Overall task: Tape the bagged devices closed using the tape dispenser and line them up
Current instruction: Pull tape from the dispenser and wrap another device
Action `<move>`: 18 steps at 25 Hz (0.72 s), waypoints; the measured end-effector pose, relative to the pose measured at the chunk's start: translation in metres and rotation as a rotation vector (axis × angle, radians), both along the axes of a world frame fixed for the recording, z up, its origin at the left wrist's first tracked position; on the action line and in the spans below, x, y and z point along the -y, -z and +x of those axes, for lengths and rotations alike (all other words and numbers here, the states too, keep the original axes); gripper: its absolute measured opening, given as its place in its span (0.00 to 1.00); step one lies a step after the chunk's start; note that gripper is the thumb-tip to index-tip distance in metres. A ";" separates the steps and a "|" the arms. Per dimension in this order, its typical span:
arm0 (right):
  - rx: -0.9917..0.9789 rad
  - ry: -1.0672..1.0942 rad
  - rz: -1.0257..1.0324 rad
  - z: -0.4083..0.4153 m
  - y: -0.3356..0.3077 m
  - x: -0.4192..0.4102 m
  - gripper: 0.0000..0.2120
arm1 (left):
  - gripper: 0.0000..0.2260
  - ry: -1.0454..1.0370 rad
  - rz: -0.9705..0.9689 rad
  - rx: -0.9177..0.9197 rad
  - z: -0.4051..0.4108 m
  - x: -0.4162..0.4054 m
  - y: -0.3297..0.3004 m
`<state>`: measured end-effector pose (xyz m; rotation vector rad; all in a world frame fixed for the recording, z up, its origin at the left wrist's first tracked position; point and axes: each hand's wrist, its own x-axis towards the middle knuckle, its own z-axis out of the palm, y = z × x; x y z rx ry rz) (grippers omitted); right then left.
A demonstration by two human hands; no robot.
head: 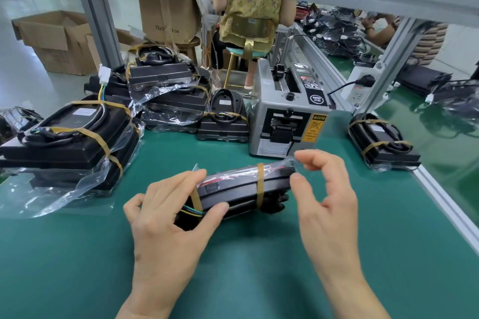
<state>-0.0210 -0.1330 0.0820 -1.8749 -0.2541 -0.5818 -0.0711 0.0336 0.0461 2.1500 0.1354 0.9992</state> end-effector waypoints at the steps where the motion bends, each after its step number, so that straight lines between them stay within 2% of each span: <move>1: -0.061 -0.025 0.020 0.005 0.001 0.010 0.13 | 0.19 0.002 0.003 0.000 0.000 0.000 0.001; 4: -0.243 -0.179 0.013 0.022 0.005 0.025 0.16 | 0.20 0.014 0.004 -0.007 0.001 -0.001 0.002; 8: -0.384 -0.355 0.046 0.040 0.010 0.024 0.08 | 0.22 -0.017 0.054 -0.042 0.000 0.002 -0.002; 11: -0.406 -0.415 0.198 0.044 0.009 0.023 0.07 | 0.21 -0.069 0.316 0.034 0.002 0.010 -0.012; 13: -0.400 -0.421 0.238 0.046 0.010 0.023 0.07 | 0.21 0.018 0.463 0.069 0.009 0.023 -0.023; 15: -0.408 -0.430 0.257 0.047 0.009 0.023 0.07 | 0.22 0.136 0.546 0.024 0.020 0.036 -0.032; 18: -0.438 -0.483 0.269 0.048 0.006 0.026 0.10 | 0.28 0.204 0.597 -0.141 0.034 0.050 -0.038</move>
